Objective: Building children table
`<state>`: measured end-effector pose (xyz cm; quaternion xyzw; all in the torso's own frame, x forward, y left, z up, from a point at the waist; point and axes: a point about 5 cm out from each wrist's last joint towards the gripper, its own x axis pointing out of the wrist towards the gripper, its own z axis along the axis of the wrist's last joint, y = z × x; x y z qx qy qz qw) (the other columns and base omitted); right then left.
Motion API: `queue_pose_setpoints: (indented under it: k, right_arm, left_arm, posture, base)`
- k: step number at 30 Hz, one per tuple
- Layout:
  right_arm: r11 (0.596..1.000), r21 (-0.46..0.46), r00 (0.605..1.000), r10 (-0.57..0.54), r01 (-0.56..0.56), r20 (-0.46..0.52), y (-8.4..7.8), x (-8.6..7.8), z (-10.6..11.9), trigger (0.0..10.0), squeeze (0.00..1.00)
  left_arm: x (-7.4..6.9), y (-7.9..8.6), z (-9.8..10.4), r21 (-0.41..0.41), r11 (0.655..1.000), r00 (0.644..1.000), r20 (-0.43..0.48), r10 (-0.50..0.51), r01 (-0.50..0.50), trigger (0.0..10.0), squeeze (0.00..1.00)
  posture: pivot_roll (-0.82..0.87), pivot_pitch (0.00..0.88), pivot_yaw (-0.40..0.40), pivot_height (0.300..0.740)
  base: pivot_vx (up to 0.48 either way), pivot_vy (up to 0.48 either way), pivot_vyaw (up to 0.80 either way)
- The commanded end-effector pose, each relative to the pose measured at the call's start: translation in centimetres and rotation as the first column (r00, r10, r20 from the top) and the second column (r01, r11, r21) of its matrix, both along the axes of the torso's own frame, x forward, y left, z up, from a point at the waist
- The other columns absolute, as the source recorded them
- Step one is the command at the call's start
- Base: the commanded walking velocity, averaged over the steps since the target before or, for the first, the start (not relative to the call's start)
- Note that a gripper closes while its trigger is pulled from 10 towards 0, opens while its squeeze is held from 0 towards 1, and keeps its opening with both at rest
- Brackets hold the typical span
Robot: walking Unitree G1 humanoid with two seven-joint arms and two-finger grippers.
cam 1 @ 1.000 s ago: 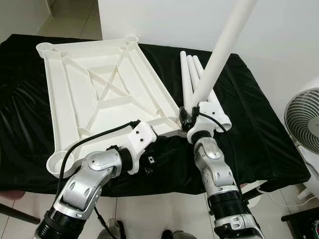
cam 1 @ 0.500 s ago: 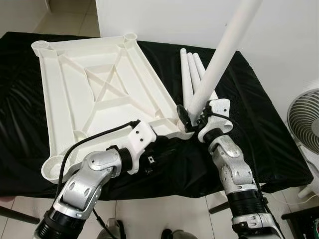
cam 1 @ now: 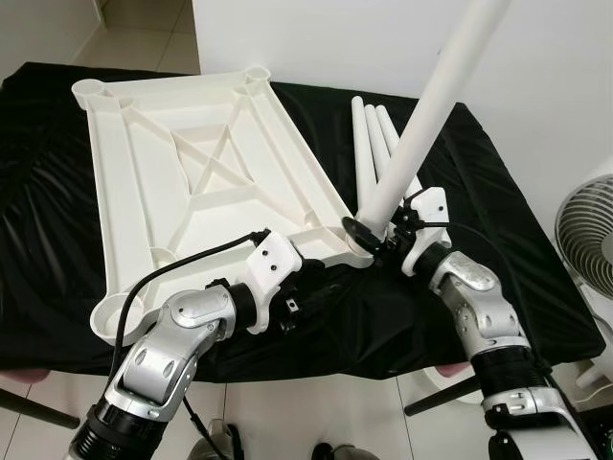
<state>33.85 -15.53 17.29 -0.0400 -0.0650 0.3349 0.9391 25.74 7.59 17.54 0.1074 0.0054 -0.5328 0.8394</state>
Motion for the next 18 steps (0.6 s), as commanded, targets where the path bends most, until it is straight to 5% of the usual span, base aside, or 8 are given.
queue_pose_setpoints:
  k: [1,11,12,13,14,18]
  right_arm:
    - [1.0,-0.014,1.0,-0.005,0.005,-0.002,-0.6,0.1,-0.2,0.0,0.0]
    - [1.0,0.015,0.999,-0.024,0.025,-0.032,-0.5,0.3,-1.1,0.0,0.0]
    - [0.999,0.016,0.998,-0.046,0.046,-0.031,-0.3,0.3,-1.2,4.7,0.0]
    - [0.999,0.016,0.998,-0.046,0.046,-0.031,-0.3,0.3,-1.2,4.7,0.0]
    - [0.996,0.025,0.995,-0.088,0.089,-0.039,0.0,0.3,-1.4,10.0,0.0]
    - [0.984,0.053,0.985,-0.165,0.168,-0.058,0.9,0.2,-1.6,10.0,0.0]
  left_arm:
    - [-0.1,-0.2,0.0,0.001,1.0,1.0,-0.001,0.01,-0.01,10.0,0.0]
    - [-0.1,-0.1,0.0,-0.001,1.0,1.0,-0.002,0.016,-0.016,10.0,0.0]
    - [-0.1,-0.1,0.0,-0.002,1.0,1.0,-0.003,0.016,-0.016,10.0,0.0]
    - [-0.1,-0.1,0.0,-0.002,1.0,1.0,-0.003,0.016,-0.016,10.0,0.0]
    - [-0.2,-0.2,0.0,-0.003,1.0,1.0,-0.003,0.016,-0.016,10.0,0.0]
    - [-0.2,-0.2,0.0,-0.004,1.0,1.0,-0.003,0.015,-0.015,10.0,0.0]
  posture:
    - [0.06,0.124,-0.058,0.74]
    - [0.07,0.127,-0.059,0.74]
    - [0.07,0.127,-0.061,0.74]
    - [0.07,0.127,-0.061,0.74]
    - [0.06,0.128,-0.063,0.74]
    - [0.06,0.128,-0.063,0.74]
  base:
    - [0.0,0.0,0.0]
    - [0.0,0.0,0.0]
    - [0.0,0.0,0.0]
    - [0.0,0.0,0.0]
    - [0.0,0.0,0.0]
    - [0.0,0.0,0.0]
